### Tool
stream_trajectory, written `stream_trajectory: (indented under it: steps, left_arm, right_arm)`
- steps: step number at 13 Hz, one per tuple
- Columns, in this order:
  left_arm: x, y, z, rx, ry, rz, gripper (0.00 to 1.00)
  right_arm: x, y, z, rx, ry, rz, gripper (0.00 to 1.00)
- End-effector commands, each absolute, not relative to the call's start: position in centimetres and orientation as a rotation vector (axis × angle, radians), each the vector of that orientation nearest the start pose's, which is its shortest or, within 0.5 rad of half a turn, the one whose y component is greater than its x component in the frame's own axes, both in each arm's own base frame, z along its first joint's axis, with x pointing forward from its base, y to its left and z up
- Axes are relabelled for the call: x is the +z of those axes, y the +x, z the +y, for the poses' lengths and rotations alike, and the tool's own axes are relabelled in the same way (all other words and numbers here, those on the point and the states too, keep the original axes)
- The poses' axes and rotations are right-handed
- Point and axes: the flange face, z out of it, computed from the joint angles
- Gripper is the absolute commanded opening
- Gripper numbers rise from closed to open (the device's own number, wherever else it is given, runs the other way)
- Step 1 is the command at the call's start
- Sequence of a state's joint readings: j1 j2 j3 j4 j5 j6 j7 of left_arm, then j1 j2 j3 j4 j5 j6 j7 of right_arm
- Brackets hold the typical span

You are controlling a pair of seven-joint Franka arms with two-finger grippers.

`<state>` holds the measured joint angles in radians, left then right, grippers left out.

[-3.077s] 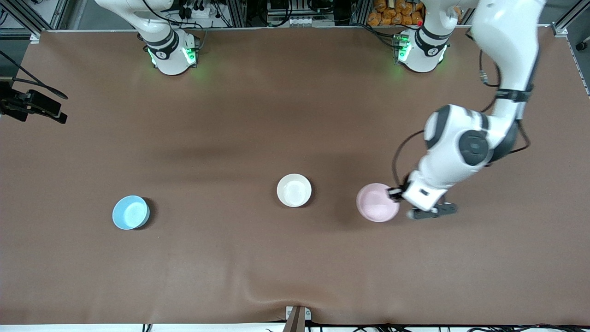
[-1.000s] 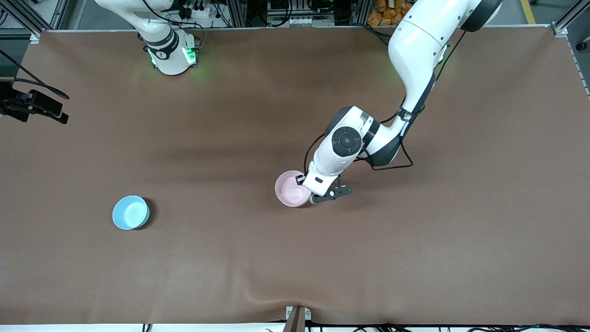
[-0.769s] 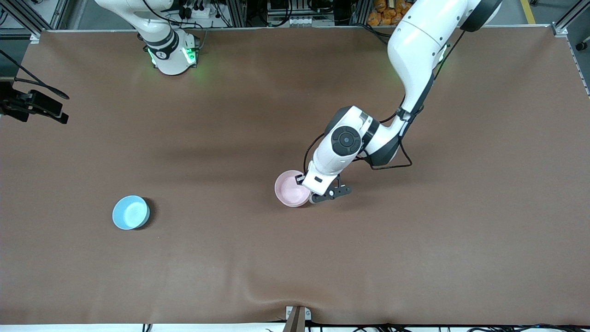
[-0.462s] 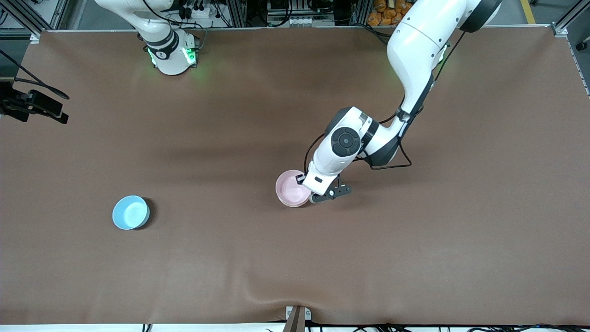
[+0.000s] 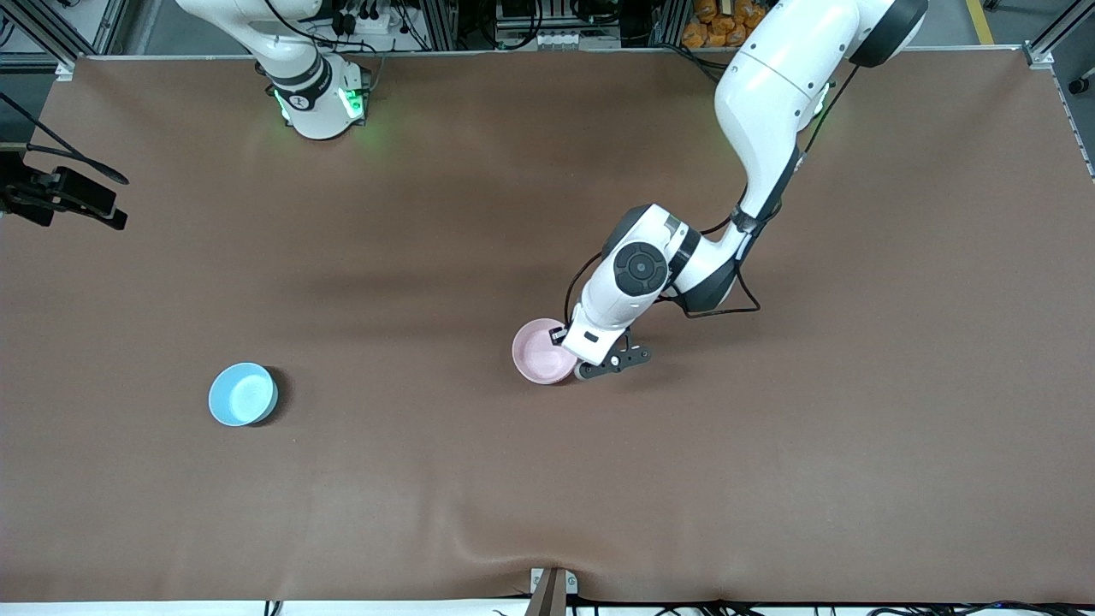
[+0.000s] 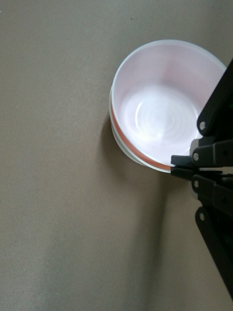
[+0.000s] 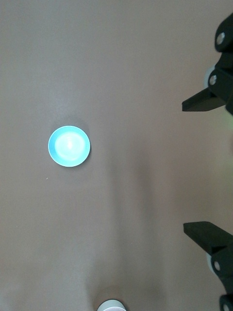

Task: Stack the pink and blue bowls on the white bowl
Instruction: 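Lower the pink bowl into the white bowl and open the left gripper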

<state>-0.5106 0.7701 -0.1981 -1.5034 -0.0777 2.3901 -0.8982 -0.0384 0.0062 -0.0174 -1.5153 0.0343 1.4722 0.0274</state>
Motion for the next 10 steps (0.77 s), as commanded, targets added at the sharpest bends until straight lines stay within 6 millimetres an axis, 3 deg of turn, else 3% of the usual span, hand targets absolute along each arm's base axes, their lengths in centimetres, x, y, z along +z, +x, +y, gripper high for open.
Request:
stream_trajectory:
  steps: [1, 4, 7, 10]
  left_arm:
    - [23.8, 57.0, -45.7, 0.050, -3.329, -0.559, 1.00]
    - [25.0, 57.1, -45.8, 0.041, -3.317, -0.643, 1.00]
    - [29.6, 57.6, -44.6, 0.040, -3.304, -0.639, 1.00]
    - [36.2, 59.2, -40.6, -0.053, -3.245, -0.611, 1.00]
  right_arm:
    - [64.0, 54.6, -2.5, 0.071, -3.103, 0.117, 1.00]
    - [64.0, 54.6, -2.4, 0.071, -3.103, 0.115, 1.00]
    - [64.0, 54.6, -2.4, 0.071, -3.103, 0.115, 1.00]
    - [64.0, 54.6, -2.5, 0.071, -3.103, 0.117, 1.00]
